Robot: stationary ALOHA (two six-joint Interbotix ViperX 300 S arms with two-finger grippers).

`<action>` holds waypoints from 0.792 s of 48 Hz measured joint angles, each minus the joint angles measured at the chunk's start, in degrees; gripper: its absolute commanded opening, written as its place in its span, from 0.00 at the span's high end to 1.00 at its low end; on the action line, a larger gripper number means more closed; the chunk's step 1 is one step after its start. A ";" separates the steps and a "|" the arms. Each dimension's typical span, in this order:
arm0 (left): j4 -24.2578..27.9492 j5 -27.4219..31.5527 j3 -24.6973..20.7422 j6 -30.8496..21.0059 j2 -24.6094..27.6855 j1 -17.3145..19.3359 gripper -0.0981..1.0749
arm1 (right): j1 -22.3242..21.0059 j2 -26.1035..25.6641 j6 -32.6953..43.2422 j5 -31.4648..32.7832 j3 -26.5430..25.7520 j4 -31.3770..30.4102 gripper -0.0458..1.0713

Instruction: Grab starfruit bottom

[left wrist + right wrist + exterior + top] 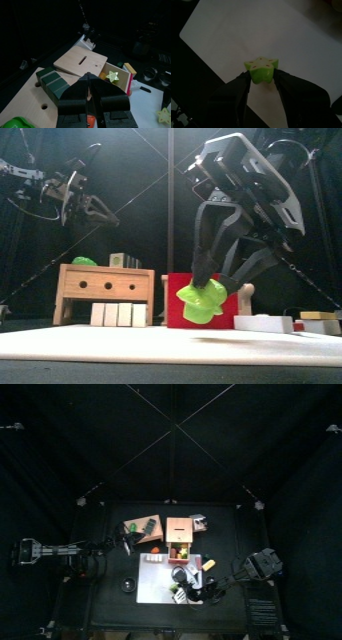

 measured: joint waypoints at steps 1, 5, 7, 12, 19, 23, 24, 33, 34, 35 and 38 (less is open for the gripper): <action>0.00 0.00 0.09 0.00 0.00 0.00 0.54 | 0.00 0.00 0.09 0.00 0.09 0.00 0.27; -0.09 0.00 0.09 0.00 0.00 0.00 0.54 | -0.09 0.00 0.00 0.18 0.09 -0.09 0.27; 0.00 0.00 0.00 0.00 0.09 0.00 0.54 | 0.00 0.00 0.00 0.35 0.09 -0.18 0.28; 0.00 0.00 0.09 0.00 0.00 0.00 0.54 | 0.00 0.00 0.00 0.97 0.09 -0.09 0.29; 0.00 0.00 0.09 0.00 0.00 0.00 0.54 | -0.09 0.00 0.00 0.97 0.09 -0.18 0.37; 0.00 0.00 0.09 0.00 0.00 0.00 0.54 | 0.00 0.00 0.00 0.97 0.09 -0.18 0.37; 0.00 0.00 0.09 0.00 0.00 0.00 0.54 | 0.00 0.00 0.00 0.97 0.09 -0.18 0.37; 0.00 0.00 0.09 0.00 0.00 0.00 0.54 | -0.09 -0.09 0.00 1.05 0.00 -0.35 0.37; 0.00 0.00 0.00 0.00 0.00 0.00 0.54 | -0.09 -0.09 0.00 0.97 0.00 -0.35 0.37; 0.00 0.00 0.00 0.00 0.00 0.09 0.54 | -0.09 -0.26 0.00 0.97 0.09 -0.35 0.37; 0.00 0.00 0.09 0.00 0.00 0.00 0.54 | -0.18 -1.14 0.09 1.05 0.09 -0.79 0.37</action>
